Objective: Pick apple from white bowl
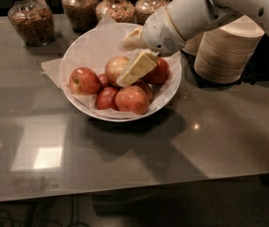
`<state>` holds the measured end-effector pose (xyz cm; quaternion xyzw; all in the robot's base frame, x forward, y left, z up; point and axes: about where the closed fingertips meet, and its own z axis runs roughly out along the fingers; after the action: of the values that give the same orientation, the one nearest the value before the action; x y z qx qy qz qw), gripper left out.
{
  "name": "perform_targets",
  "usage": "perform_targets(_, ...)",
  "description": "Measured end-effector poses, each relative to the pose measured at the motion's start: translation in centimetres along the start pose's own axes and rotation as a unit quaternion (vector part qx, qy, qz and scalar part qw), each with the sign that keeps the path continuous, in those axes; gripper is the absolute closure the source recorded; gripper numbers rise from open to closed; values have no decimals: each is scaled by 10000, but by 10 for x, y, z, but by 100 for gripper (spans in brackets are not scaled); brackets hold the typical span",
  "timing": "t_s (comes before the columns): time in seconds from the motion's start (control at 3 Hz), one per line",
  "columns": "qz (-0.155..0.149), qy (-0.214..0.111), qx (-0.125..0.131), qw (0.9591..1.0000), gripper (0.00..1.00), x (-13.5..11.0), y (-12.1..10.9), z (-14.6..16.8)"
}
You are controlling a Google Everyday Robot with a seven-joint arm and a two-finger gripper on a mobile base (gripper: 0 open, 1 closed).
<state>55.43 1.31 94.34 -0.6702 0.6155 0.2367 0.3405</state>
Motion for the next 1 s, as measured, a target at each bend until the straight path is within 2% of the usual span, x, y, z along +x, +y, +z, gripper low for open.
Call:
perform_targets(0.33, 17, -7, -21, 10000, 29, 0, -1, 2)
perform_targets(1.0, 177, 47, -297, 9994, 27, 11, -1, 23)
